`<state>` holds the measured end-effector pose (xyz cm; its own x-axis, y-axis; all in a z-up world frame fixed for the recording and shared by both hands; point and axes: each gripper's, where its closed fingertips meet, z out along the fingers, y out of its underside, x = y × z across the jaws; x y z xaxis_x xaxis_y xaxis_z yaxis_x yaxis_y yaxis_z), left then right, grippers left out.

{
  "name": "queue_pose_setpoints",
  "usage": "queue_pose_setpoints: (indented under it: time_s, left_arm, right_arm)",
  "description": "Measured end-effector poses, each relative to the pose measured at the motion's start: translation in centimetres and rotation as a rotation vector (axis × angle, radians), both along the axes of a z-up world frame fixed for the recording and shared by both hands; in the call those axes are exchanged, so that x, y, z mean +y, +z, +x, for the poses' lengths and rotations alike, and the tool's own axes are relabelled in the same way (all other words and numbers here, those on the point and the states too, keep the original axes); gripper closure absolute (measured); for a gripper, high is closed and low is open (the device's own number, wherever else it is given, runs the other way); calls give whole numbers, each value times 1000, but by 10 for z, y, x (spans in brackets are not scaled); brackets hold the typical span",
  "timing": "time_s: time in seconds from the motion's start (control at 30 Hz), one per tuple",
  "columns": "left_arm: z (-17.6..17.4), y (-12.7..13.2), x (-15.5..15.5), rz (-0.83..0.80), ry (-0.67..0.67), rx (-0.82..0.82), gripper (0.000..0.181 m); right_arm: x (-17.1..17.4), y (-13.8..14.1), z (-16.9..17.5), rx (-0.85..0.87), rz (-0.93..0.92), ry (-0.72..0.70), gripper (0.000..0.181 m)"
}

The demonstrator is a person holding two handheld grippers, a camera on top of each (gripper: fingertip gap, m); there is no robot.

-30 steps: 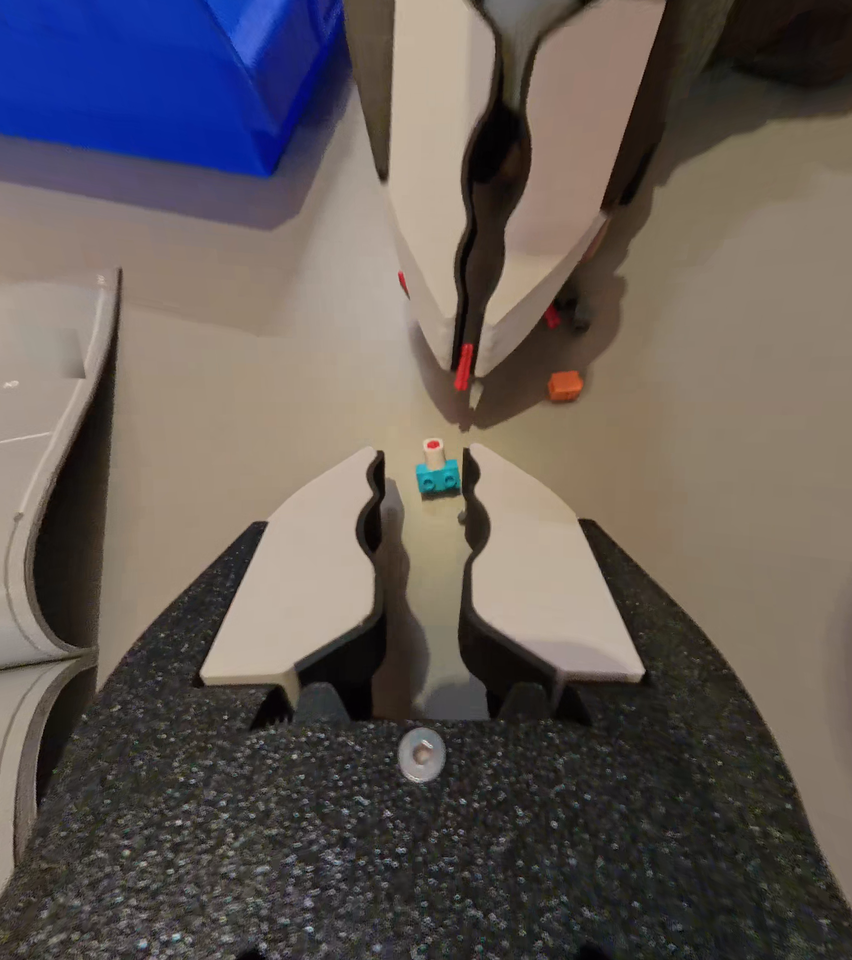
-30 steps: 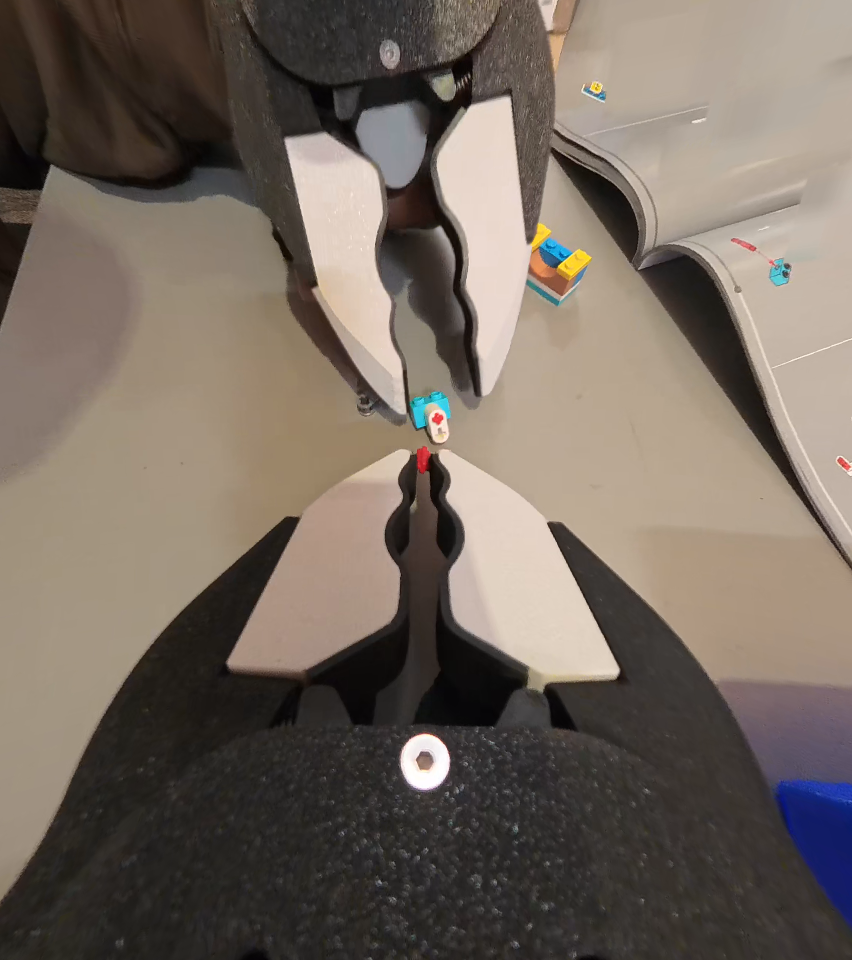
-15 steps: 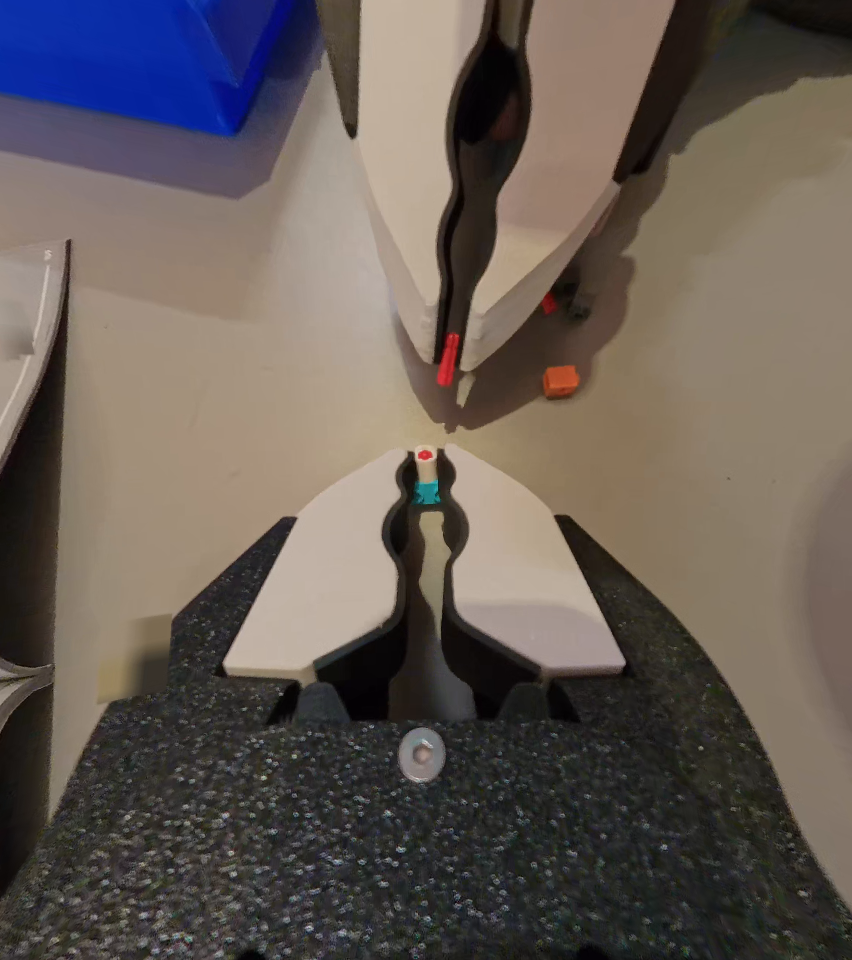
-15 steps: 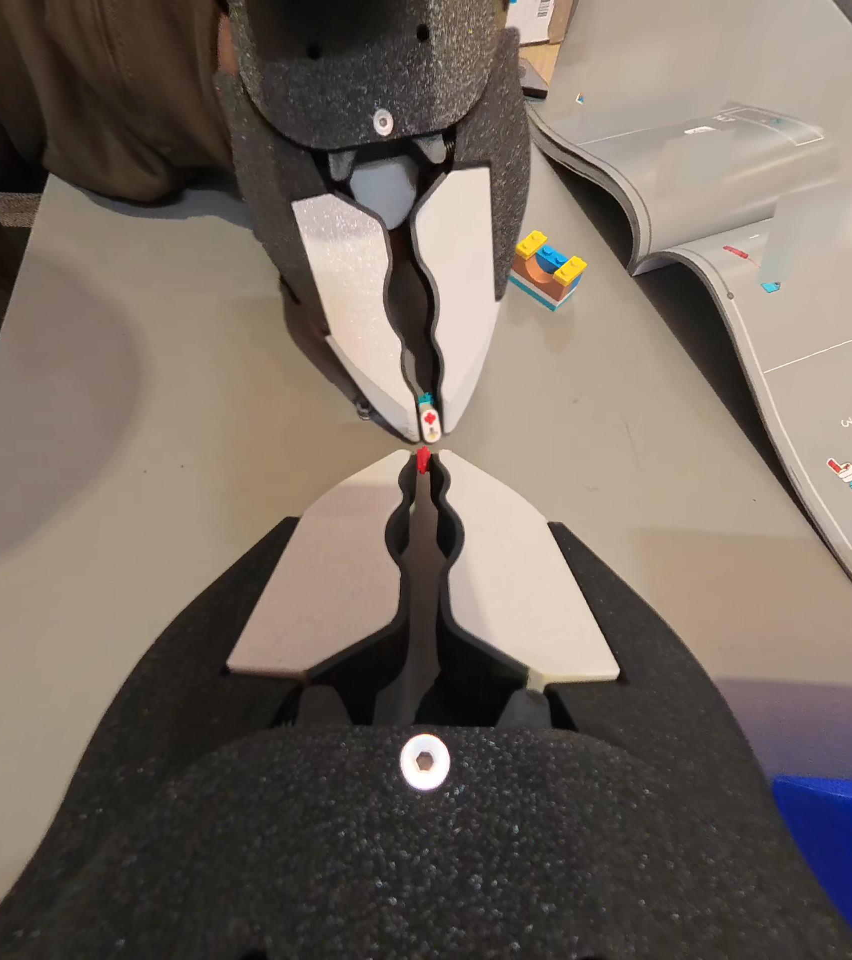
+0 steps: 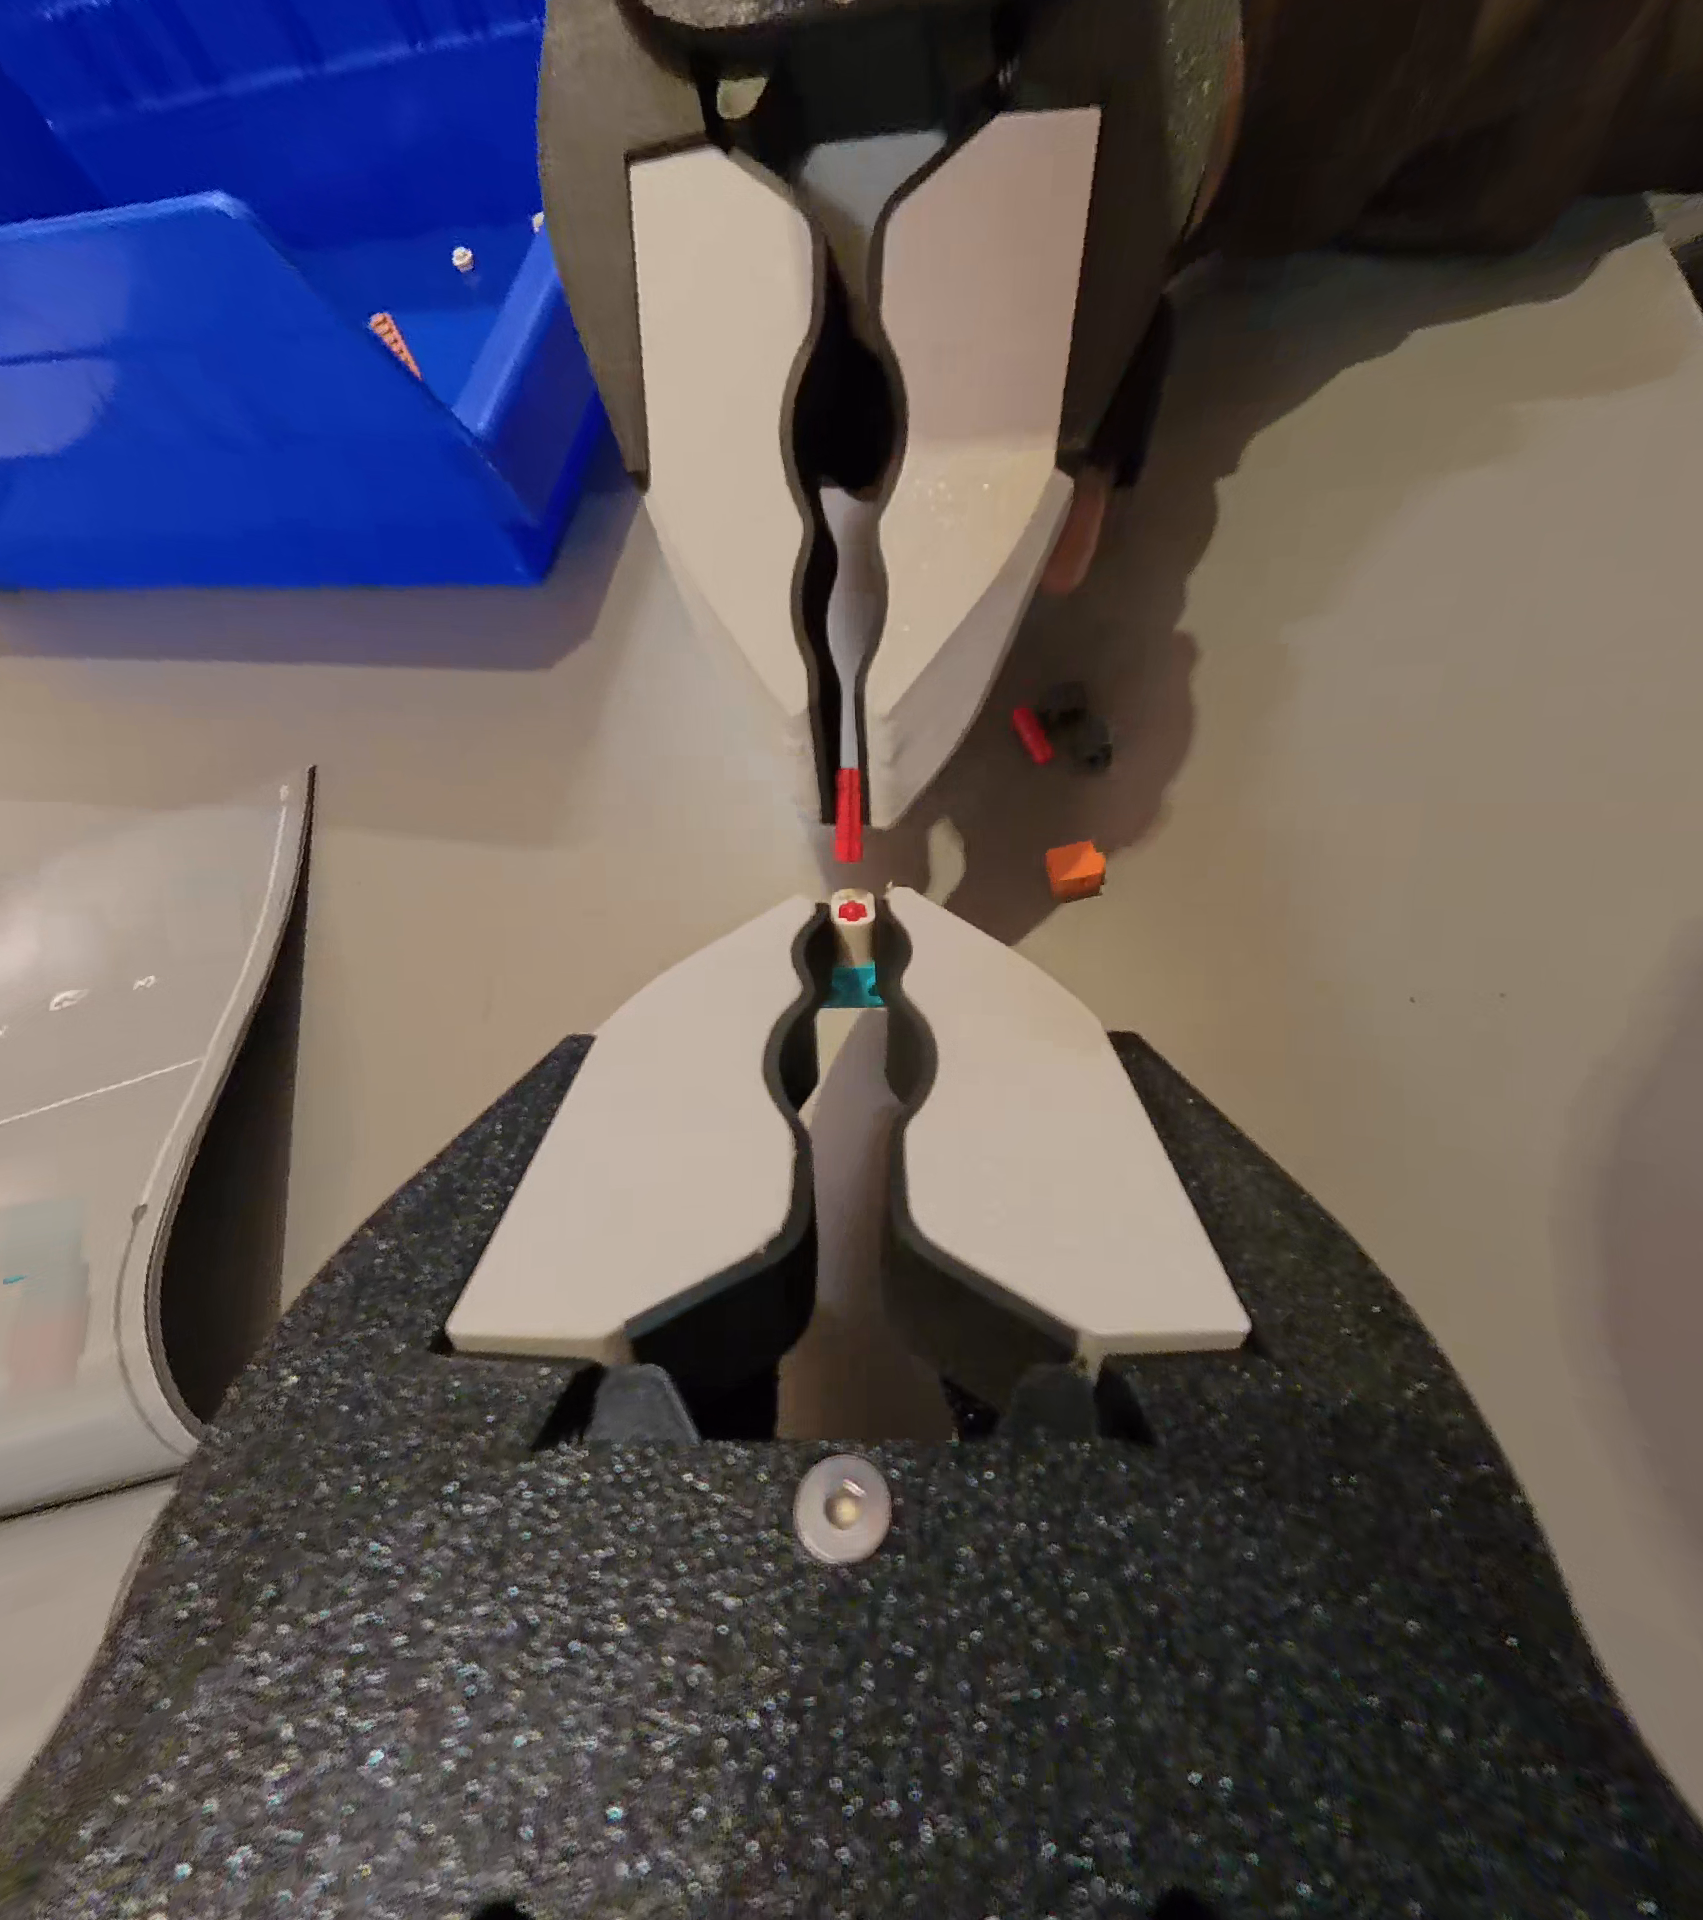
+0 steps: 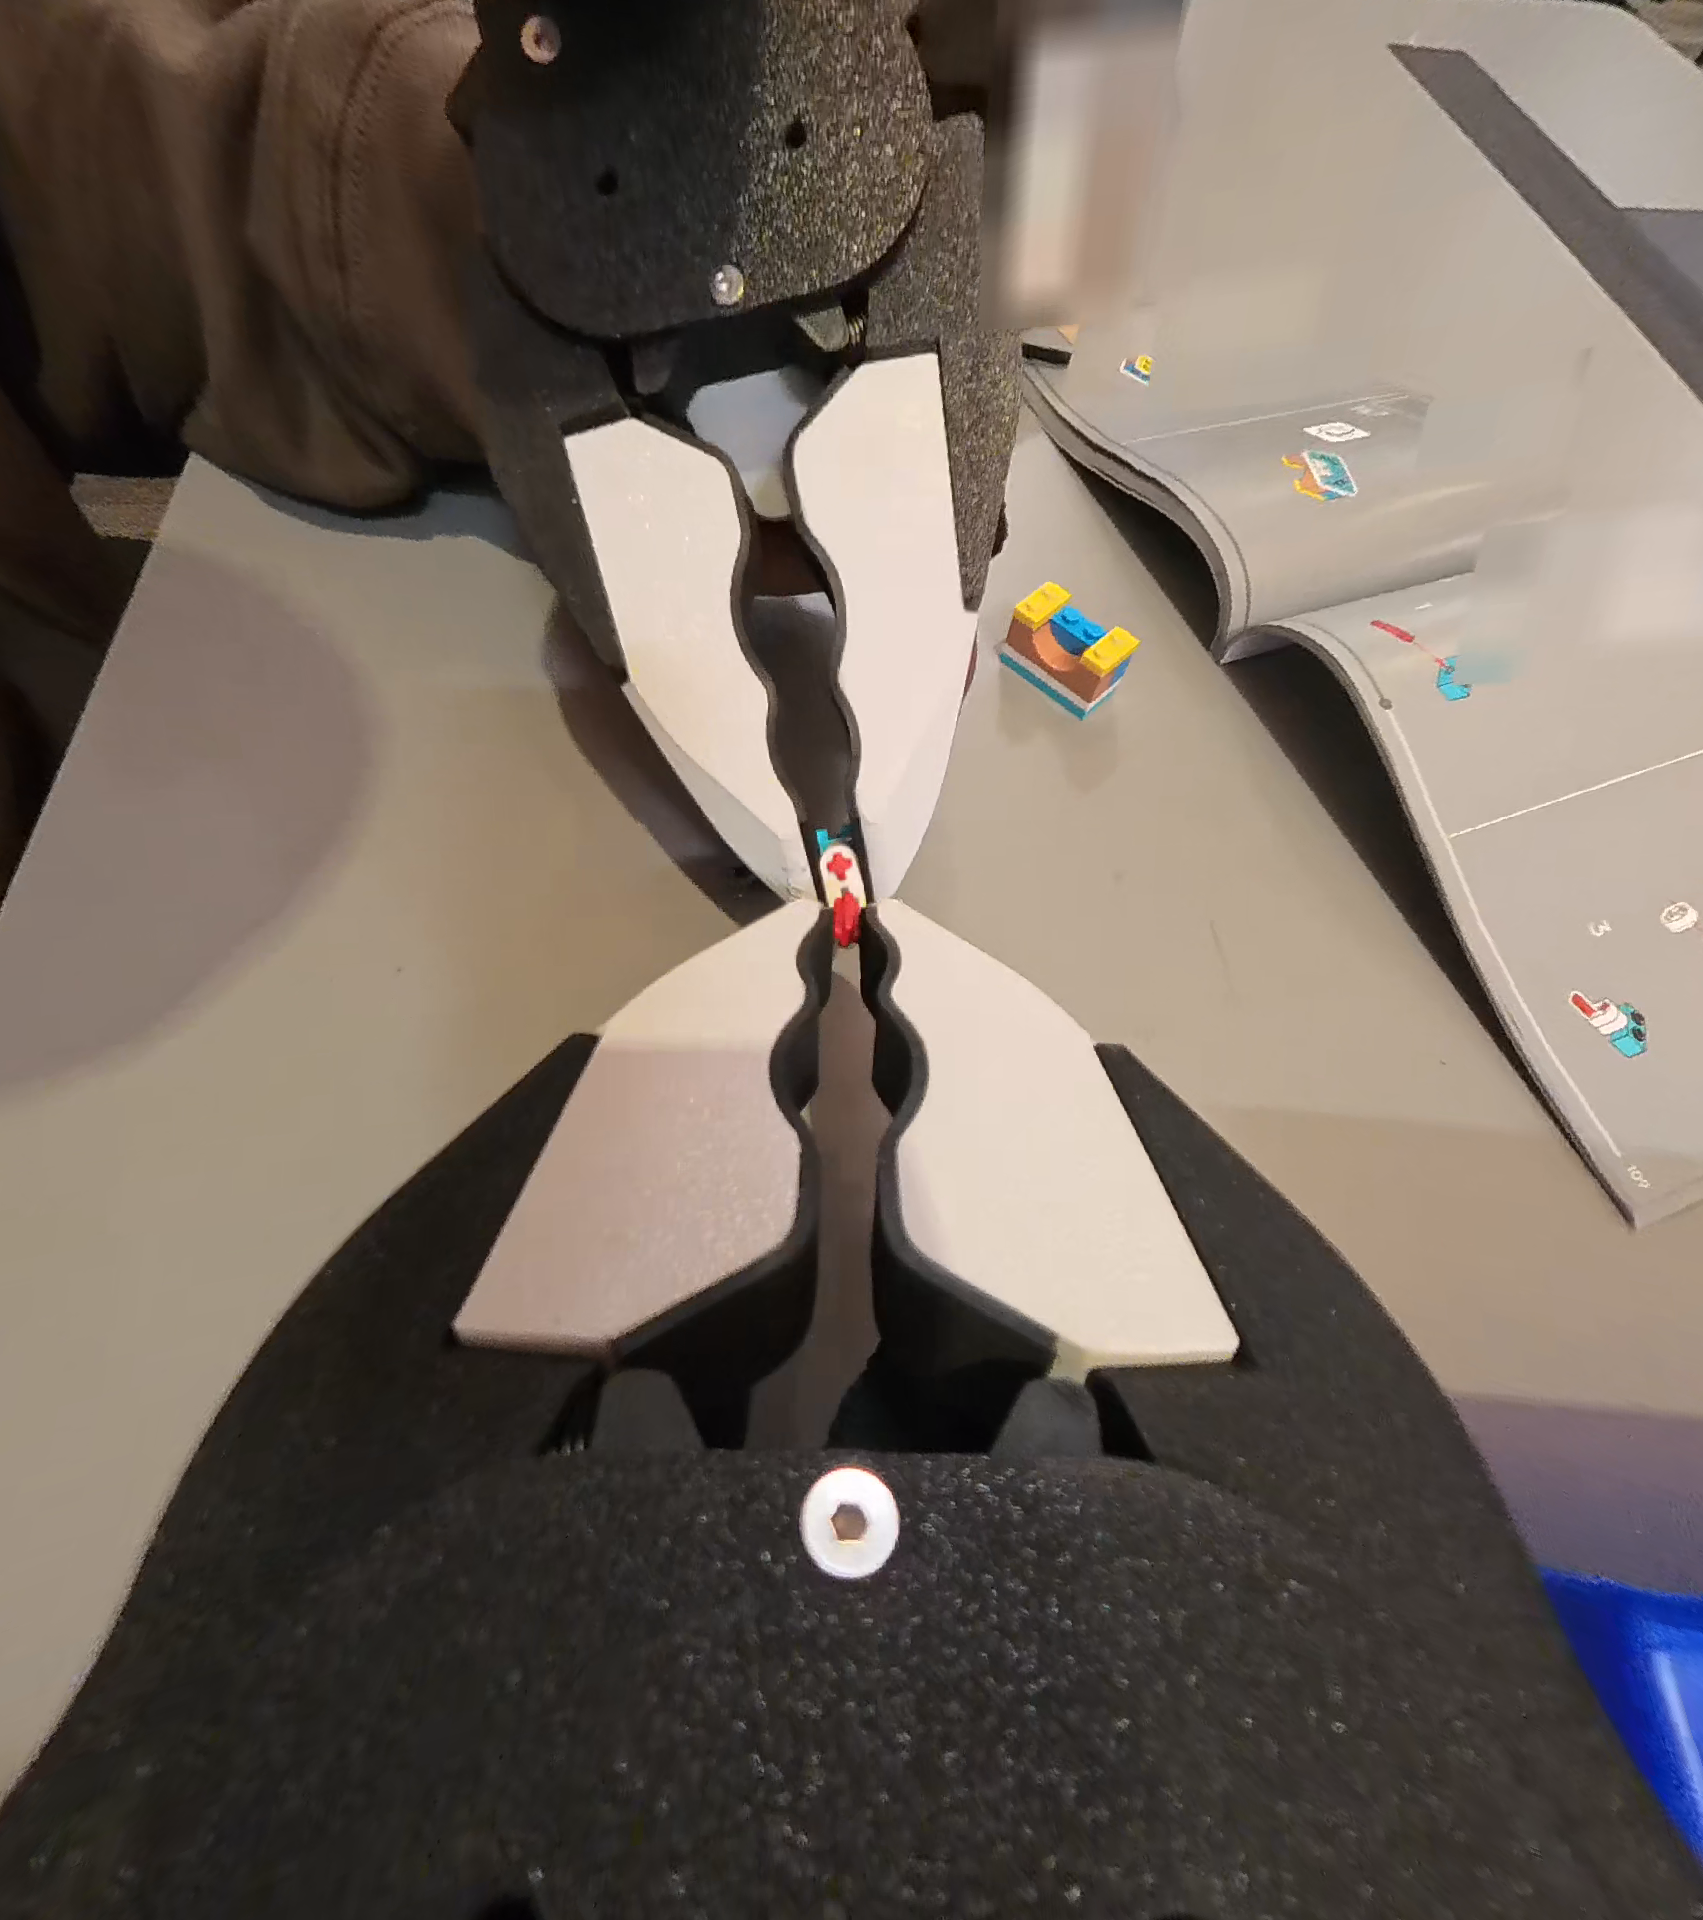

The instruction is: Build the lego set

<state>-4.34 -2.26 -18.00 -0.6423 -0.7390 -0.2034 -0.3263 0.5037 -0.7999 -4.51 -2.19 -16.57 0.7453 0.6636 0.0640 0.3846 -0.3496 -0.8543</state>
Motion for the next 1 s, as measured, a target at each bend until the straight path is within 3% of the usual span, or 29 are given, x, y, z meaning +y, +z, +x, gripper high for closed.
queue_pose_setpoints:
  time_s: [0.5, 0.83, 1.0]
  left_arm:
    - [-1, 3, -8, -48, -45, -30, 174]
    - [-7, 4, -19, -137, -126, -8, 174]
    - [-9, 6, -22, -157, -141, -6, 174]
  right_arm:
    - [-4, -5, -3, -58, 1, 43, 177]
    - [-14, -5, -10, -187, 79, 158, 177]
    - [-16, -3, -12, -172, 74, 182, 177]
